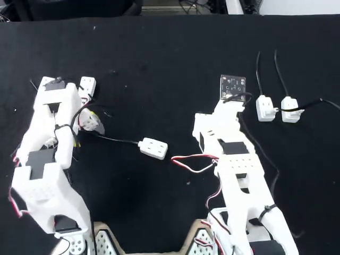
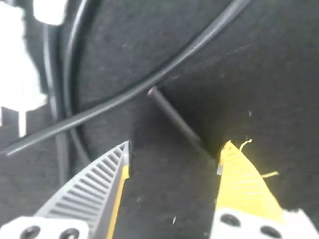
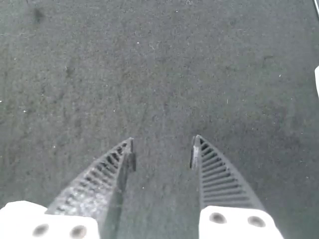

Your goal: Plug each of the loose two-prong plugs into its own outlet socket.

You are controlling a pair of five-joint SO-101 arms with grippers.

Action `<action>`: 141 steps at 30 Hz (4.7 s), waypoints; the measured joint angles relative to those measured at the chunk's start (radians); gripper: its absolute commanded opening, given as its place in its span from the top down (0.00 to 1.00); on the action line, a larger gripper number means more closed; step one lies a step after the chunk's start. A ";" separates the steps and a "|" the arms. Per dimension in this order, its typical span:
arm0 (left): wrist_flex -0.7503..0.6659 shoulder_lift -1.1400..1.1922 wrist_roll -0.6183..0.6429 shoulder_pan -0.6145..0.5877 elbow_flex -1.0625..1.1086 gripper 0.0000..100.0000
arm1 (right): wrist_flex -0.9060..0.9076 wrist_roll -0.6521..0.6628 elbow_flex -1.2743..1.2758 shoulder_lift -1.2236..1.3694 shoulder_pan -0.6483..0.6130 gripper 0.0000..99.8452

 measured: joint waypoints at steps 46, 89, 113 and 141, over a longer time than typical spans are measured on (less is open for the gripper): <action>0.074 0.330 -0.984 -0.457 -0.526 0.71 | 0.000 0.000 0.000 0.000 0.000 0.83; 0.347 0.319 -1.103 -0.493 -0.563 0.95 | 0.000 0.000 0.000 0.000 -0.020 0.83; 0.450 0.311 -1.250 -0.675 -0.433 0.94 | 0.000 0.000 0.000 0.000 -0.020 0.83; 0.327 0.370 -1.194 -0.634 -0.517 0.83 | 0.000 0.000 0.000 0.000 -0.020 0.83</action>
